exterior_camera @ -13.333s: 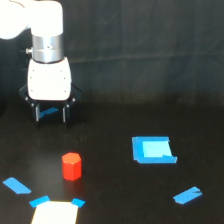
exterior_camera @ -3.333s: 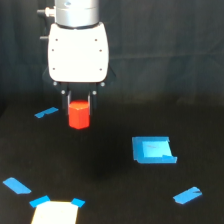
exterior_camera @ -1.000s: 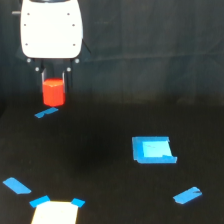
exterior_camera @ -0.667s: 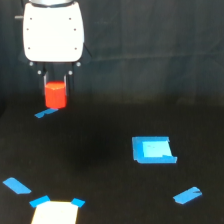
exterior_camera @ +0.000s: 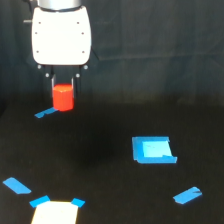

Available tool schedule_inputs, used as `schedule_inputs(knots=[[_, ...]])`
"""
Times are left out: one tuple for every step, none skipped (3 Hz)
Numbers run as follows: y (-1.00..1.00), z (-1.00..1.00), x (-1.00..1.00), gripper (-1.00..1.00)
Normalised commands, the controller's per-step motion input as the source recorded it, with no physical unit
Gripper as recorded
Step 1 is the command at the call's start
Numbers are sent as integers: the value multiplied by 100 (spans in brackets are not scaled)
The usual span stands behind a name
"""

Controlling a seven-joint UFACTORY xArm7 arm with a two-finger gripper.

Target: Pick up the red object from the table

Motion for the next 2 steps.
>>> schedule_inputs(knots=[[13, 40, -16, -100], [-10, 81, -48, -100]])
